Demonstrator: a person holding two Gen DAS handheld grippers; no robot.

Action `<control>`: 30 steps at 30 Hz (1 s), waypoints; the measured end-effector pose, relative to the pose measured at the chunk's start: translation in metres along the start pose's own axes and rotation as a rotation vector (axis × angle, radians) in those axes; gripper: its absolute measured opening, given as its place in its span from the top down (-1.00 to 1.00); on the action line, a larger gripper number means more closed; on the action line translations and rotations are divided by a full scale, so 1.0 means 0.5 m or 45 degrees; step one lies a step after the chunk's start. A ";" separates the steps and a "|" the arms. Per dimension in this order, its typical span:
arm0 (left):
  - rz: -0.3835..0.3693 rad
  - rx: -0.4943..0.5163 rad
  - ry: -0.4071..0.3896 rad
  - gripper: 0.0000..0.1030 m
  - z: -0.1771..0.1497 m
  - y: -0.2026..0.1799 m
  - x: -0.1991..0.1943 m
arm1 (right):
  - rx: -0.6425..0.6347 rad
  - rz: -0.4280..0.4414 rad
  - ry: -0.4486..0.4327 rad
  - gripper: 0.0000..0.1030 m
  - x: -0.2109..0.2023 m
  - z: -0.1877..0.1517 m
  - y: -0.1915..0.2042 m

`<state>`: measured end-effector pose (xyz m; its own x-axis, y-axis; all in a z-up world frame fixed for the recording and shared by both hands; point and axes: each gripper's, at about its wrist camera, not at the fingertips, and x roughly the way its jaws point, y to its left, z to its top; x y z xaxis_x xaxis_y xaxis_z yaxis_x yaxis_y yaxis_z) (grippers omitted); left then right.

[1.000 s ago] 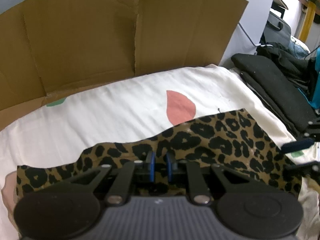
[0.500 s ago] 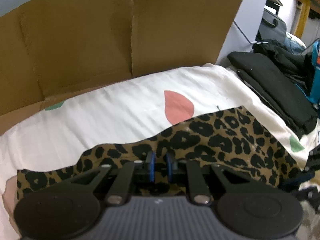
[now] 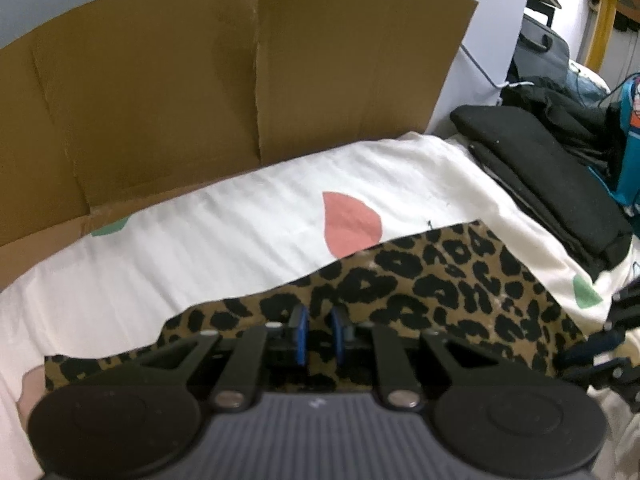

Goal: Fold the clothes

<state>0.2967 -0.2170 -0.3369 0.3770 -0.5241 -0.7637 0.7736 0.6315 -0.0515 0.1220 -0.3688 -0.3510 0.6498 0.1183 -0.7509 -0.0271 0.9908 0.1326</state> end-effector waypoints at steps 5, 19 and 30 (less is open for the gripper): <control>-0.016 -0.005 -0.024 0.71 0.001 -0.005 -0.016 | -0.026 0.021 -0.059 0.19 0.020 0.061 -0.005; -0.101 0.110 -0.064 0.45 -0.065 -0.101 -0.123 | -0.176 0.032 -0.058 0.15 0.113 0.115 -0.011; 0.013 0.177 -0.002 0.47 -0.133 -0.117 -0.115 | -0.177 0.017 -0.032 0.15 0.143 0.121 -0.033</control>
<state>0.1956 -0.1857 -0.3327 0.3860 -0.5189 -0.7627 0.8326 0.5519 0.0460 0.2151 -0.3806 -0.3677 0.6675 0.1317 -0.7328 -0.1398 0.9889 0.0503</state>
